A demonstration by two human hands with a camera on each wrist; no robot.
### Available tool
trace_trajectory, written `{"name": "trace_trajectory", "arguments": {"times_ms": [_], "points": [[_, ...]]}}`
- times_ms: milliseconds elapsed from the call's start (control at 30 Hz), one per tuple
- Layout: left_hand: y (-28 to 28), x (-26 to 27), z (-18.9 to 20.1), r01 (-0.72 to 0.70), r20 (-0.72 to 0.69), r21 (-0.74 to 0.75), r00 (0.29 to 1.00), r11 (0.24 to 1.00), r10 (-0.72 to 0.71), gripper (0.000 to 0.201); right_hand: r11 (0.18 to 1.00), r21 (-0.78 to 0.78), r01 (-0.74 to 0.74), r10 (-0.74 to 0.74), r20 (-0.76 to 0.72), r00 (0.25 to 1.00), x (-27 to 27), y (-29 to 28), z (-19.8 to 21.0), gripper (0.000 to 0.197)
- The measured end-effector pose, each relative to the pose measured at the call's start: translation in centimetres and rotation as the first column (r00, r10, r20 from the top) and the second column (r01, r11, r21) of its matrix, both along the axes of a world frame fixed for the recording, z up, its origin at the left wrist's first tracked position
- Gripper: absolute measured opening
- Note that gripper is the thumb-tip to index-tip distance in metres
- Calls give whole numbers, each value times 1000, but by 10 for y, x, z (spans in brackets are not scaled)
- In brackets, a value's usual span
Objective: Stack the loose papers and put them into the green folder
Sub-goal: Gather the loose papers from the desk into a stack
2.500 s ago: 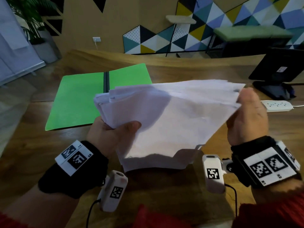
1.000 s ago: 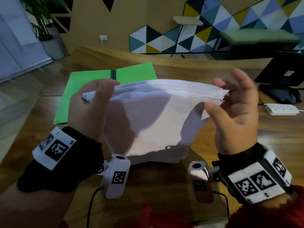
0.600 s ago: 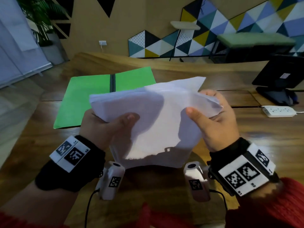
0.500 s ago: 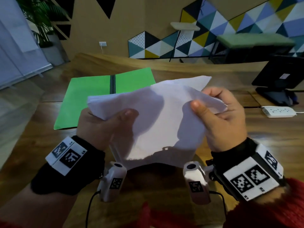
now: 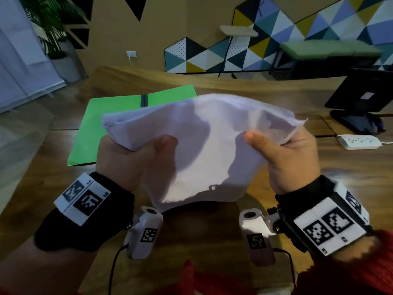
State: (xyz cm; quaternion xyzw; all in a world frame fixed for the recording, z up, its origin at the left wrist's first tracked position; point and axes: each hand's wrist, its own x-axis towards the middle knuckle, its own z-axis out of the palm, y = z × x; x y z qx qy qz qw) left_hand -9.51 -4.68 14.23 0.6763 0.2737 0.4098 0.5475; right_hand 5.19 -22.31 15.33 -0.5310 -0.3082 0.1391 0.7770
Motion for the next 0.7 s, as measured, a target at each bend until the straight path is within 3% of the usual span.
{"name": "trace_trajectory", "arguments": {"times_ms": [100, 167, 233, 367, 500, 700], "points": [[2, 2, 7, 27, 25, -24, 999, 999, -26, 25, 990, -45, 134, -126, 146, 981, -4, 1, -1, 55], [3, 4, 7, 43, 33, -6, 999, 999, -43, 39, 977, -76, 197, -186, 133, 973, -5, 3, -5, 61], [3, 6, 5, 39, 91, -19, 995, 999, -37, 47, 981, -17, 196, -194, 77, 978, -6, 5, -7, 57], [1, 12, 10, 7, 179, -168, 984, 986, 24, 33, 973, 56, 223, -226, 38, 973, -4, 5, -3, 37], [2, 15, 16, -20, 127, -140, 991, 990, 38, 15, 988, 78, 136, -137, 13, 990, -1, 7, -2, 30], [7, 14, 17, 19, 164, -160, 986, 987, 8, 22, 993, 88, 72, -70, -27, 997, 7, 8, 0, 31]]}}
